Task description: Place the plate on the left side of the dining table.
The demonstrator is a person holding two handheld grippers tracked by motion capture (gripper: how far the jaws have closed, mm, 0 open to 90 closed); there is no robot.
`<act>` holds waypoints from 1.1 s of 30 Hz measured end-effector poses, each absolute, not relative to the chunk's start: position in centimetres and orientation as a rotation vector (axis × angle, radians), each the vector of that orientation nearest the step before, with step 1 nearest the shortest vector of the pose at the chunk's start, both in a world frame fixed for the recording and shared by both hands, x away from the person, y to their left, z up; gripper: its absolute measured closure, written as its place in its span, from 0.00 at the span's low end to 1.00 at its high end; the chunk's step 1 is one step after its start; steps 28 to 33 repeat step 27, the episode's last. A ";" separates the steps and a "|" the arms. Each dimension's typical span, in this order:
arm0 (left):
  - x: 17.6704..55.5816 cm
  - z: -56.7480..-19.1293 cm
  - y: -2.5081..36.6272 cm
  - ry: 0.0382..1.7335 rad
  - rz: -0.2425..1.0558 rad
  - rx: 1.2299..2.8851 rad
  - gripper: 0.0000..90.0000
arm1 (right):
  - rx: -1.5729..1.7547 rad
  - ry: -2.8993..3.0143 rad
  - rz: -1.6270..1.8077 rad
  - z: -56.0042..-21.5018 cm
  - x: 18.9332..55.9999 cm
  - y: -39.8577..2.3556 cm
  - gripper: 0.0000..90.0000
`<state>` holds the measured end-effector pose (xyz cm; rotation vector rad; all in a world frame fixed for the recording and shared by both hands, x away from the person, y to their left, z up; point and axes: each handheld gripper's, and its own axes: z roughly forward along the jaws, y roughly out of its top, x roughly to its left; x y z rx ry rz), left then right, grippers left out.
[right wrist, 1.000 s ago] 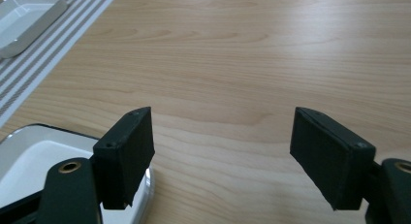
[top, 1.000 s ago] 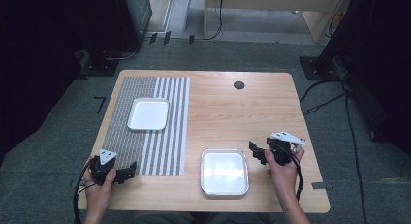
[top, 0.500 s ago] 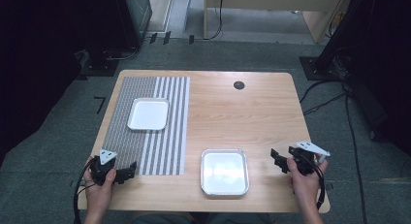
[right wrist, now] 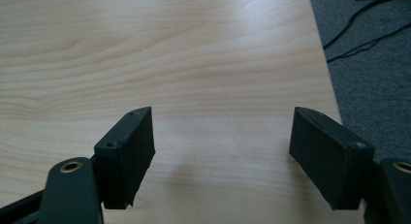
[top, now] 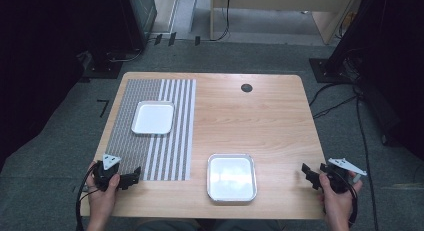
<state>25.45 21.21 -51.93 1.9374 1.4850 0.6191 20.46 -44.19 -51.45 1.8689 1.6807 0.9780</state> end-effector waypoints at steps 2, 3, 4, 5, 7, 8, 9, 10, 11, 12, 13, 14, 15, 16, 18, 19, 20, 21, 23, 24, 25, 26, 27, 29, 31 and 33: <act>25.5 -51.9 21.2 1.485 0.619 1.938 0.00 | 1.870 1.682 0.960 -51.8 20.2 -44.5 0.27; 25.5 -51.9 21.2 1.484 0.618 1.938 0.00 | 1.865 1.684 0.951 -52.0 20.0 -44.6 0.27; 25.5 -51.9 21.2 1.485 0.619 1.938 0.00 | 1.858 1.679 0.953 -52.1 19.8 -44.7 0.27; 25.5 -51.9 21.2 1.485 0.619 1.938 0.00 | 1.853 1.679 0.948 -52.1 19.7 -44.7 0.27; 25.5 -51.9 21.2 1.484 0.619 1.939 0.00 | 1.850 1.679 0.937 -52.1 19.6 -44.6 0.27; 25.5 -51.9 21.2 1.484 0.619 1.939 0.00 | 1.850 1.679 0.937 -52.1 19.6 -44.6 0.27; 25.5 -51.9 21.2 1.485 0.619 1.938 0.00 | 1.838 1.678 0.926 -52.2 19.5 -44.5 0.27; 25.4 -51.9 21.2 1.484 0.619 1.940 0.00 | 1.784 1.694 0.873 -52.4 19.4 -44.0 0.27; 25.5 -51.9 21.2 1.484 0.619 1.939 0.00 | 1.755 1.717 0.823 -52.4 19.4 -43.6 0.26; 25.5 -51.9 21.2 1.484 0.619 1.939 0.00 | 1.732 1.729 0.793 -52.4 19.5 -43.2 0.26; 25.4 -51.9 21.2 1.485 0.619 1.939 0.00 | 1.738 1.731 0.800 -52.5 19.5 -43.2 0.25; 25.4 -51.9 21.2 1.485 0.619 1.939 0.00 | 1.738 1.731 0.800 -52.5 19.5 -43.2 0.25; 25.4 -51.9 21.2 1.484 0.619 1.939 0.00 | 1.738 1.731 0.801 -52.5 19.5 -43.2 0.25; 25.4 -51.9 21.2 1.484 0.619 1.939 0.00 | 1.742 1.729 0.799 -52.5 19.5 -43.2 0.24; 25.4 -51.9 21.2 1.484 0.619 1.940 0.00 | 1.750 1.723 0.794 -52.5 19.5 -43.1 0.23; 25.4 -51.9 21.2 1.484 0.619 1.939 0.00 | 1.750 1.725 0.794 -52.5 19.5 -43.1 0.23; 25.5 -51.9 21.2 1.485 0.620 1.939 0.00 | 1.750 1.726 0.794 -52.5 19.5 -43.1 0.22; 25.5 -51.9 21.2 1.484 0.619 1.939 0.00 | 1.749 1.726 0.794 -52.5 19.5 -43.1 0.22; 25.5 -51.9 21.2 1.485 0.619 1.939 0.00 | 1.749 1.727 0.794 -52.5 19.5 -43.1 0.22; 25.5 -51.9 21.2 1.487 0.620 1.939 0.00 | 1.750 1.727 0.794 -52.5 19.5 -43.1 0.22; 25.5 -51.9 21.2 1.489 0.620 1.938 0.00 | 1.750 1.726 0.793 -52.5 19.5 -43.1 0.21; 25.5 -51.9 21.2 1.490 0.620 1.937 0.00 | 1.751 1.727 0.791 -52.5 19.5 -43.1 0.21; 25.5 -51.9 21.1 1.492 0.620 1.936 0.00 | 1.752 1.727 0.791 -52.5 19.5 -43.1 0.20; 25.5 -51.9 21.1 1.492 0.620 1.936 0.00 | 1.752 1.727 0.791 -52.5 19.5 -43.1 0.20; 25.5 -51.9 21.1 1.492 0.620 1.936 0.00 | 1.752 1.727 0.791 -52.5 19.5 -43.1 0.20; 25.5 -51.9 21.1 1.492 0.620 1.936 0.00 | 1.752 1.727 0.791 -52.5 19.5 -43.1 0.20</act>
